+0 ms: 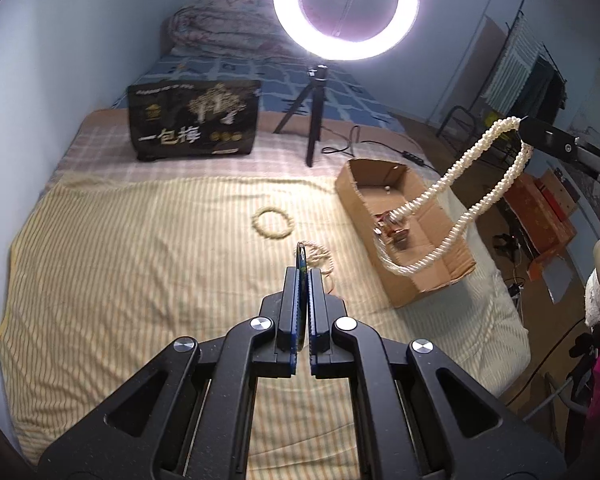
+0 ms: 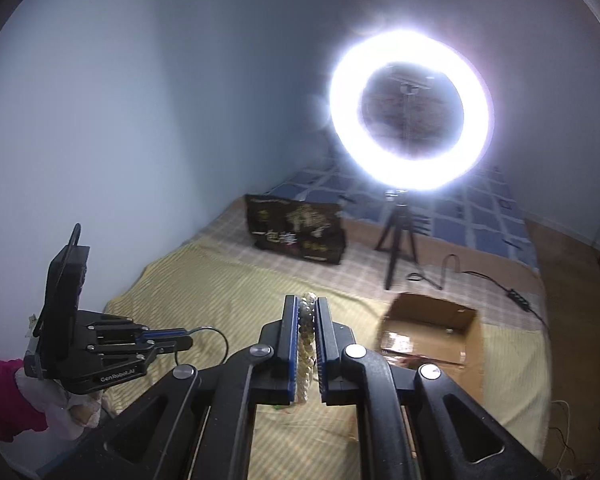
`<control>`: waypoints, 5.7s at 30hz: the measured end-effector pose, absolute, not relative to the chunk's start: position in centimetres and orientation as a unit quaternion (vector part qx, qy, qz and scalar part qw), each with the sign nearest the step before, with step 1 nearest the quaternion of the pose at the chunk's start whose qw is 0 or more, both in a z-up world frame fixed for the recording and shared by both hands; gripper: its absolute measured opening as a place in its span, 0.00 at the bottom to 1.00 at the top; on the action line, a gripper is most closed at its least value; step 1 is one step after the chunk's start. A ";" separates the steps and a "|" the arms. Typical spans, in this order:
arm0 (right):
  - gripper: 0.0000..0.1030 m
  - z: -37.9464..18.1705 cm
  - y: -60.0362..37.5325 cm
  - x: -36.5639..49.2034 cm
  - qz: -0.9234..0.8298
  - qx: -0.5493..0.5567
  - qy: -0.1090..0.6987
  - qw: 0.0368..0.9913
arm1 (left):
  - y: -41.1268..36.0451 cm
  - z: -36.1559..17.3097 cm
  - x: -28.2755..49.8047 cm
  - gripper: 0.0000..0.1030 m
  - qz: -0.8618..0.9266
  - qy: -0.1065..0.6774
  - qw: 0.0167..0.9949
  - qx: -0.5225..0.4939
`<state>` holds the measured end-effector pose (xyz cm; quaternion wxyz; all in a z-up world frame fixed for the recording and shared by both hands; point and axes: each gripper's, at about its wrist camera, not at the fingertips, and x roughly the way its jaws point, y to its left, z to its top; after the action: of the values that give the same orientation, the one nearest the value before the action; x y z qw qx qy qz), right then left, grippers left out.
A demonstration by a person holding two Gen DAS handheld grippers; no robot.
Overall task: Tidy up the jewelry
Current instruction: 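Lift the bangle with the left tool while the right tool carries the necklace toward the box, then lower the bangle and necklace into the box and open both tools, then move the left tool to the green jade pendant while the right tool approaches the small pearl strand, then close the left tool on the jade pendant while the right tool grips the pearl strand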
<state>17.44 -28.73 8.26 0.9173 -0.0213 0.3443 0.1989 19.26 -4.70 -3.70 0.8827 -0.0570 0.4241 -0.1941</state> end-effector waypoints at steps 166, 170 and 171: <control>0.32 -18.7 -19.9 34.3 0.179 -0.065 0.635 0.749 | -15.3 -20.7 21.0 0.16 -0.259 0.462 0.839 0.130; 0.22 -18.8 -20.0 34.1 0.180 -0.061 0.633 0.750 | -16.1 -20.8 20.9 0.16 -0.252 0.450 0.844 0.149; 0.19 -18.8 -20.0 34.1 0.180 -0.058 0.633 0.751 | -16.1 -20.7 20.7 0.16 -0.252 0.449 0.845 0.148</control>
<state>34.09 -19.95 -18.80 0.7510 -0.0582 0.6326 0.1800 20.67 -16.14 -20.72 0.8446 0.1482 0.4485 -0.2519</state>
